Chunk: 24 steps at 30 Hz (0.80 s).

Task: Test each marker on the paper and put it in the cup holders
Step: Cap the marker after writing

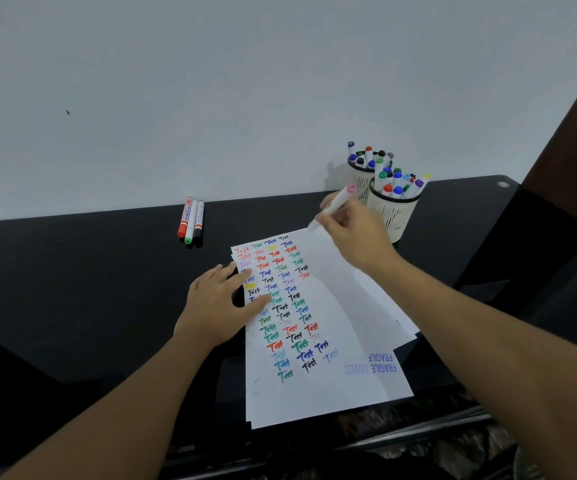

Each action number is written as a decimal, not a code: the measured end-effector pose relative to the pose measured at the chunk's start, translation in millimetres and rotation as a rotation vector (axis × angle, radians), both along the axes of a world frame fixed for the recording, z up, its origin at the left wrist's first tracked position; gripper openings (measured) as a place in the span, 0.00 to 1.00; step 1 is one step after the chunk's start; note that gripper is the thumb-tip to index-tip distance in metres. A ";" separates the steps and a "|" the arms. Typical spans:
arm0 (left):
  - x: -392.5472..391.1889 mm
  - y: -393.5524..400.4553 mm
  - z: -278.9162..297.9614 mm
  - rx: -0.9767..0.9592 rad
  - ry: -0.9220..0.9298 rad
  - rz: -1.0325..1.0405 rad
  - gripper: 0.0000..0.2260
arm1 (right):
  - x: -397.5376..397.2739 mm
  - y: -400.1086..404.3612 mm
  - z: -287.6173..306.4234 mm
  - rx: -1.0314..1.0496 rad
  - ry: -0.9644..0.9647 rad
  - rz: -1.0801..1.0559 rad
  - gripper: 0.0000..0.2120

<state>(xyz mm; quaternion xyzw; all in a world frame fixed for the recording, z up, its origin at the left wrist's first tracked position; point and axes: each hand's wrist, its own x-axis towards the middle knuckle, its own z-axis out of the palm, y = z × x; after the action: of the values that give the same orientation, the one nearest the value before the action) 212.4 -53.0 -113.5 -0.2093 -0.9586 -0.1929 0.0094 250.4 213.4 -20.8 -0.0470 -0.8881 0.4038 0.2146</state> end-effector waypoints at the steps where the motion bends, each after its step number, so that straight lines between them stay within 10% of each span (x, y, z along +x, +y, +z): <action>1: -0.4 -0.2 -0.1 -0.006 -0.002 0.001 0.37 | -1.8 3.2 9.3 0.023 0.019 -0.012 0.05; 5: -1.1 0.2 -0.2 -0.049 -0.014 0.009 0.38 | -18.8 23.6 40.1 0.165 0.089 -0.089 0.18; 24: -6.1 0.0 -2.5 -0.051 -0.016 0.011 0.41 | -104.5 115.5 73.7 0.167 0.132 -0.443 0.14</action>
<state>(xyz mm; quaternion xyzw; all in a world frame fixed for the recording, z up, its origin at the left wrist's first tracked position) 206.4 -52.9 -116.1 -0.2028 -0.9644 -0.1699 -0.0027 145.9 328.8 53.0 -0.1962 -0.8704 0.2745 0.3585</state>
